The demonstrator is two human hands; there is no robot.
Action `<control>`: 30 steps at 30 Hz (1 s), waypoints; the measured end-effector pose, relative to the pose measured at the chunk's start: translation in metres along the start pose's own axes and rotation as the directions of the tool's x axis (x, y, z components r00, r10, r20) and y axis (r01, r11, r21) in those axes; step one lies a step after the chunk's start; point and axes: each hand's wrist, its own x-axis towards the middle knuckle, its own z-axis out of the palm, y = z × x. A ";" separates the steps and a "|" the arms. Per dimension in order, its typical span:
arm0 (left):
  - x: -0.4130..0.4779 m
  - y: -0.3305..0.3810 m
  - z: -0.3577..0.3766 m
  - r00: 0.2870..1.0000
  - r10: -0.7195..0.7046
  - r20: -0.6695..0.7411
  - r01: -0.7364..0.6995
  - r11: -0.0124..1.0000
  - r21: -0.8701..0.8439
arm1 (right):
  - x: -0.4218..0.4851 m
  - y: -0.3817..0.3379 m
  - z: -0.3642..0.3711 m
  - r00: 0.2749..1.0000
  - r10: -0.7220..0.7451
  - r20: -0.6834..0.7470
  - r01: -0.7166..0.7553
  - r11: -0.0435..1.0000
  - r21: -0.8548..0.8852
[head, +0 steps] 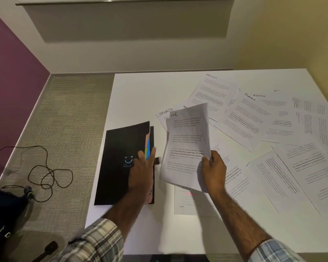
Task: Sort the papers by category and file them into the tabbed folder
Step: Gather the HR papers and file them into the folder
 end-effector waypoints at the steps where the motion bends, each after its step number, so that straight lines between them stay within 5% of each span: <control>1: 0.000 0.001 -0.001 1.000 -0.001 0.003 0.001 1.000 -0.012 | -0.001 0.000 0.000 1.000 0.002 0.004 -0.002 1.000 0.006; 6: 0.005 -0.003 -0.006 0.986 -0.155 -0.058 0.129 0.939 -0.319 | -0.003 -0.004 -0.005 1.000 0.020 -0.014 -0.019 0.998 0.058; 11: 0.012 -0.018 -0.004 0.939 -0.338 0.055 0.292 0.707 -0.644 | 0.004 -0.019 -0.012 0.996 0.024 -0.083 -0.008 0.983 0.185; 20: 0.016 -0.035 -0.012 0.933 -0.343 0.111 0.313 0.618 -0.721 | 0.005 -0.026 0.024 1.000 -0.001 -0.008 0.002 0.977 0.214; 30: 0.018 -0.037 -0.017 0.925 -0.357 0.130 0.319 0.544 -0.776 | -0.009 -0.010 0.069 0.969 0.015 0.245 0.004 0.997 -0.075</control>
